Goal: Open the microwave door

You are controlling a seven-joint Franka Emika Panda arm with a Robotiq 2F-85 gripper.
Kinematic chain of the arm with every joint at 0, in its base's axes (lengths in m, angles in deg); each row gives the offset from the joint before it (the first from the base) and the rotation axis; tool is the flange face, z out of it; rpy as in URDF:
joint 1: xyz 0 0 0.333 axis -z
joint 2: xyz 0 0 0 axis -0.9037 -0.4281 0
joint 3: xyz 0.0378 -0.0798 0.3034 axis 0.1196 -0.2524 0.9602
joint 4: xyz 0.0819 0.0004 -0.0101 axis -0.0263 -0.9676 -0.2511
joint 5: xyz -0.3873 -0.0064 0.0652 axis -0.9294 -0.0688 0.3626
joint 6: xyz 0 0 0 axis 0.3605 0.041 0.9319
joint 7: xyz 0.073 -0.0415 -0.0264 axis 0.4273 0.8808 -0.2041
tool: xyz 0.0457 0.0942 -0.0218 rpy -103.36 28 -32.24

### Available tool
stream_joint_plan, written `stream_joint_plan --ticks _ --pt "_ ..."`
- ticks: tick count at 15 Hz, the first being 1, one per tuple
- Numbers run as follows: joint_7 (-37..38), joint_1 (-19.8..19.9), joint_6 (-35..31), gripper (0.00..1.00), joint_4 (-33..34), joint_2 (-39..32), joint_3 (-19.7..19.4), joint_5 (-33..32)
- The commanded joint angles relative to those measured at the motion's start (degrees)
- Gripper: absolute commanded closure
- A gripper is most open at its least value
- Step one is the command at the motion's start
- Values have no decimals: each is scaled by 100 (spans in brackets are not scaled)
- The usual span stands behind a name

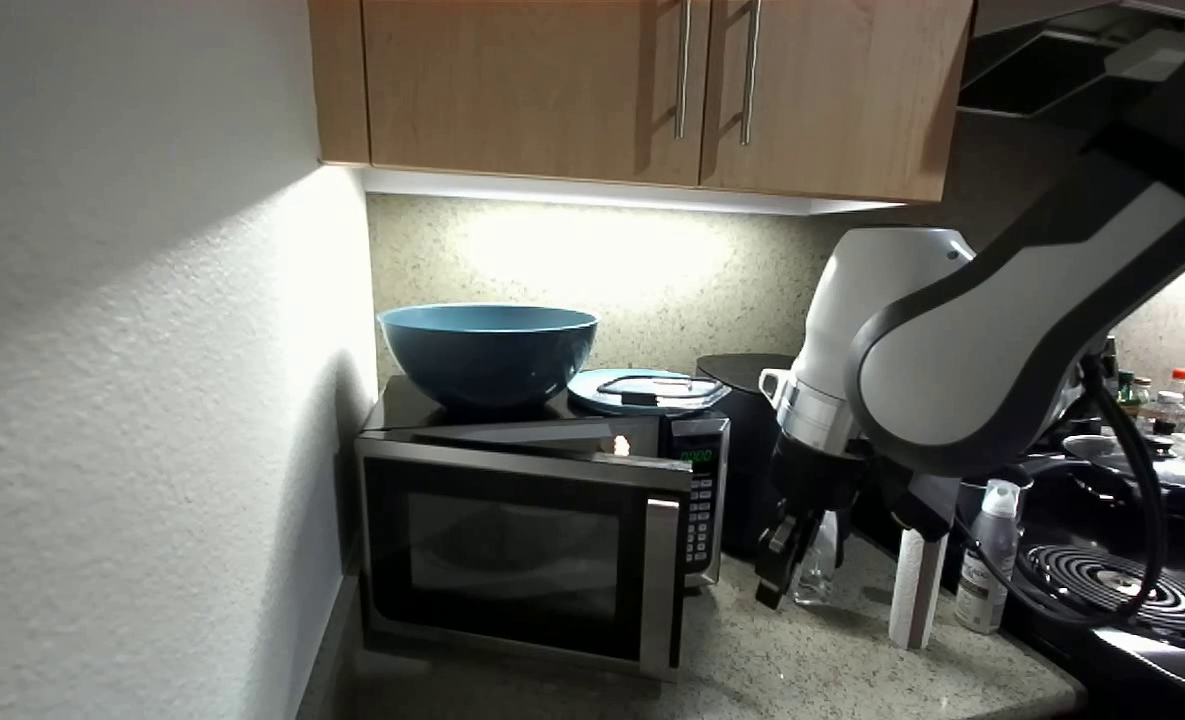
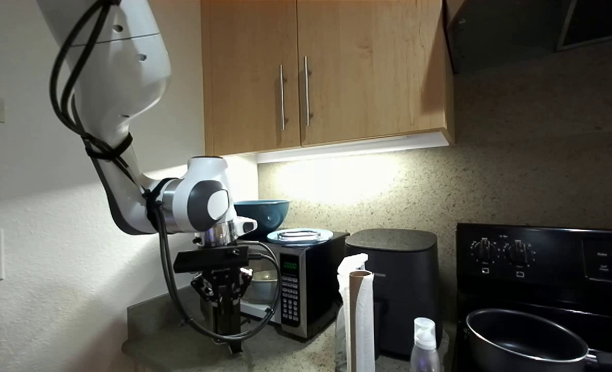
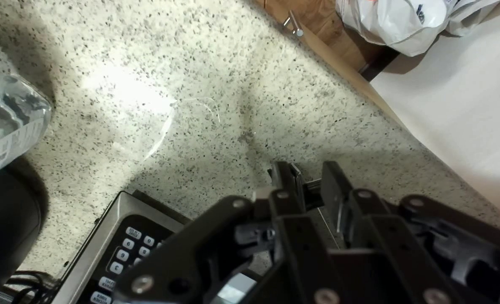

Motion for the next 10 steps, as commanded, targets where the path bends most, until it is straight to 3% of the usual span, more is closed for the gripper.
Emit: stream_joint_plan --ticks 1,5,6,7,10 --pt "1 -148 10 74 6 2 -144 6" --pt "1 -148 10 74 6 2 -144 6" --pt "1 -148 10 49 6 2 -144 6" --pt "193 -135 -242 48 28 -73 -208 -266" --pt "838 -120 -946 29 178 -285 -507 -1447"
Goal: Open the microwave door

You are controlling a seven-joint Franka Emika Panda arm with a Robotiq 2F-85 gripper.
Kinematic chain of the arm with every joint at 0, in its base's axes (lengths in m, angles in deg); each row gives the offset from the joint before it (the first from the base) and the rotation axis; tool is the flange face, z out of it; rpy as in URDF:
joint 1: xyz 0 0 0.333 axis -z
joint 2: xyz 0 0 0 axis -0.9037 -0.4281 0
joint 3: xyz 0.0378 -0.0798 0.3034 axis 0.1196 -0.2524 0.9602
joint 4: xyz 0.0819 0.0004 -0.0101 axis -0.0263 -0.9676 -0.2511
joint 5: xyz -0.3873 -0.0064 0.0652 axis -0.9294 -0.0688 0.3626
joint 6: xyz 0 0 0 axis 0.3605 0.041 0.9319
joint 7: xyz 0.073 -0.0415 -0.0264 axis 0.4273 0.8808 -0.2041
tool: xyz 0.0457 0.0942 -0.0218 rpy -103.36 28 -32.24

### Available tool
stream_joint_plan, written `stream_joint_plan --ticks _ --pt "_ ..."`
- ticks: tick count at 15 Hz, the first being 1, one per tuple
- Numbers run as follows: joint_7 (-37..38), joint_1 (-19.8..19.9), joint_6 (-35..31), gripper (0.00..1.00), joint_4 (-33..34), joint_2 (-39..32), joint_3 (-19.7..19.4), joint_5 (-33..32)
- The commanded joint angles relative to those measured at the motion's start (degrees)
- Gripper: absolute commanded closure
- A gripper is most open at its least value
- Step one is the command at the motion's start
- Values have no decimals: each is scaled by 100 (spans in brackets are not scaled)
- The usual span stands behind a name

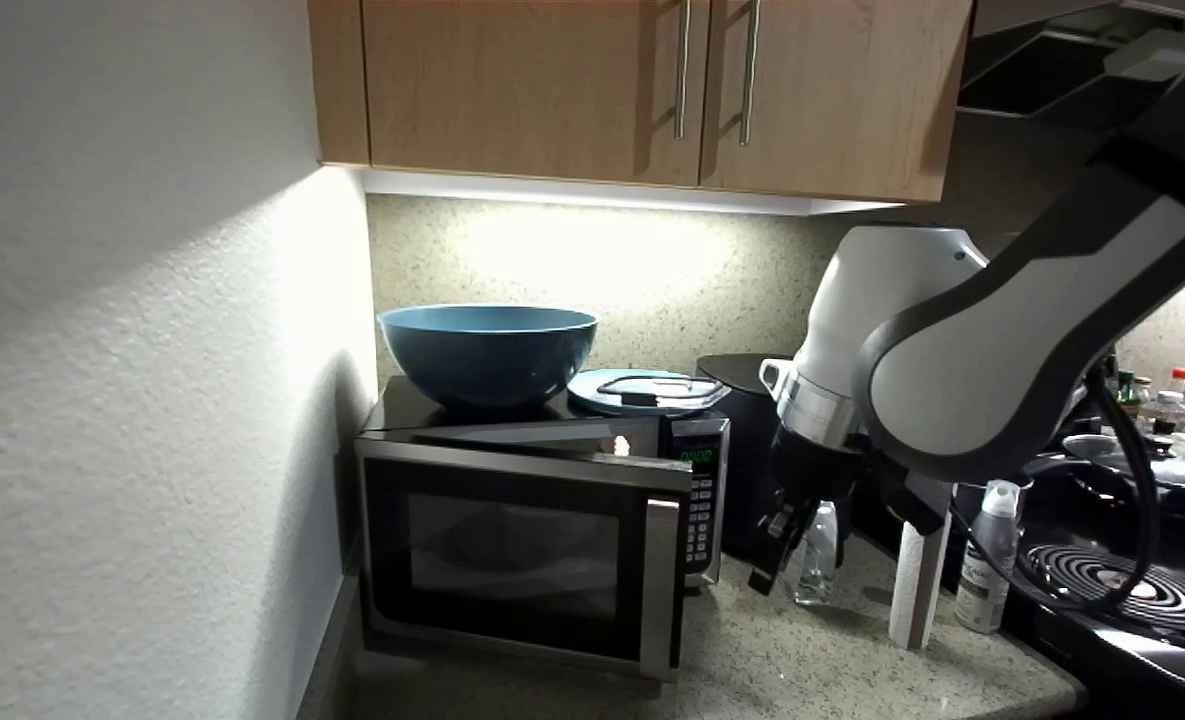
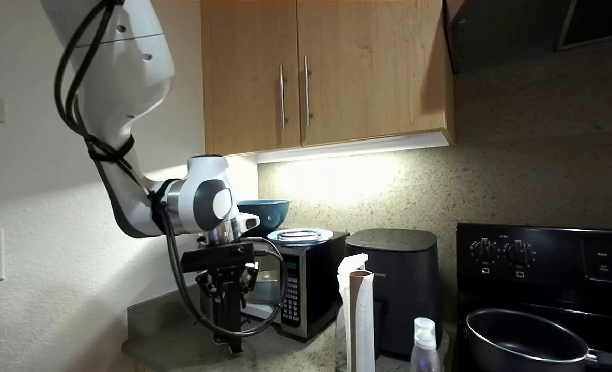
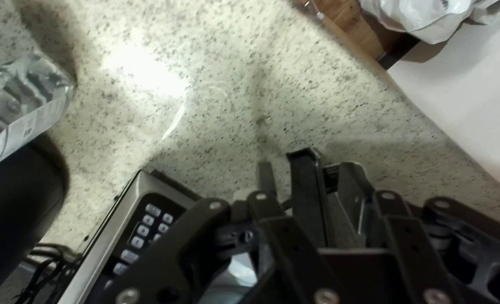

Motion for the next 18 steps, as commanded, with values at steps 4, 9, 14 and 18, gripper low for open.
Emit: stream_joint_plan --ticks 4,9,14,18 --pt "1592 -68 -996 5 580 -594 -712 -2432" --pt "1776 -64 -1481 0 892 -1014 -829 -2707" --pt "2234 -779 -2226 0 1222 -1401 -1768 -3471" --pt "2537 -1605 -2711 0 1503 -1721 -2732 -3703"
